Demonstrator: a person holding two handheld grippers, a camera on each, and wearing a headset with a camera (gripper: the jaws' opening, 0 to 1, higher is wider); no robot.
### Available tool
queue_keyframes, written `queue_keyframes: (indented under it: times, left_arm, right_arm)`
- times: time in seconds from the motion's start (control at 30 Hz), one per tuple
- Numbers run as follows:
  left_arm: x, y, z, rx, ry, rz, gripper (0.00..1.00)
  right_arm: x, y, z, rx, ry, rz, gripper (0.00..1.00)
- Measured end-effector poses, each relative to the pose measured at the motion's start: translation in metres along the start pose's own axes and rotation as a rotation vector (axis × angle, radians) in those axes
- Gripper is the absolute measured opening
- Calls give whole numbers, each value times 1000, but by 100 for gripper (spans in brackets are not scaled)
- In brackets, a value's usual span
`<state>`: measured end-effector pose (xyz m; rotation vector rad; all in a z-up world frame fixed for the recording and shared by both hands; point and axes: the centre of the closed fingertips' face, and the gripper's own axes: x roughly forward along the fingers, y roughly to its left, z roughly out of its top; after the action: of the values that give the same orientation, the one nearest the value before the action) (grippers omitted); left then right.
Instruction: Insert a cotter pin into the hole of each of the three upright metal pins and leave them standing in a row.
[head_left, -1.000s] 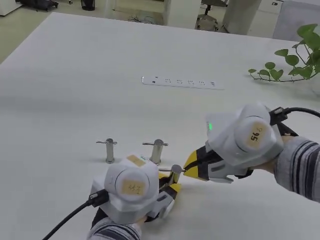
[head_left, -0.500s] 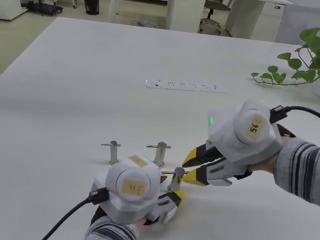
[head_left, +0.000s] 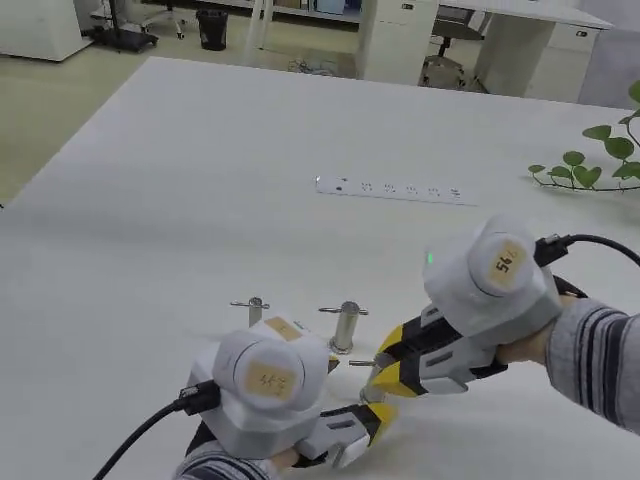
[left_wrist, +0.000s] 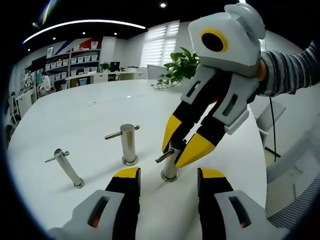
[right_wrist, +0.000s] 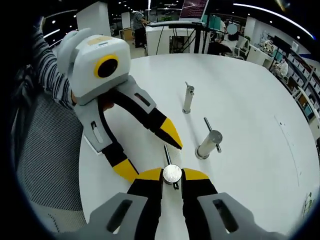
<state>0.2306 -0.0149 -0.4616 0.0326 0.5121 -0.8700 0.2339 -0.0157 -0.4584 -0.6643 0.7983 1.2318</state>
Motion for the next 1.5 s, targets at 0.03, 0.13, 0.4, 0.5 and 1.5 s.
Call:
queue_keyframes:
  times: [0.03,0.13,0.4,0.5,1.5]
  left_arm:
    - [-1,-1,0,-3,-1,-3,44]
    - [-4,-2,1,-3,0,-10,46]
    - [-17,1,8,16,-17,10,51]
    - [-25,4,11,12,-23,17,53]
    - [-90,53,20,1,-48,177,72]
  right_arm:
    - [0,0,0,2,-1,1,9]
    - [-1,1,0,18,-7,10,9]
    - [-3,0,-2,20,2,14,8]
    - [-6,-3,-5,22,11,11,8]
    - [-33,-57,-28,16,76,-60,8]
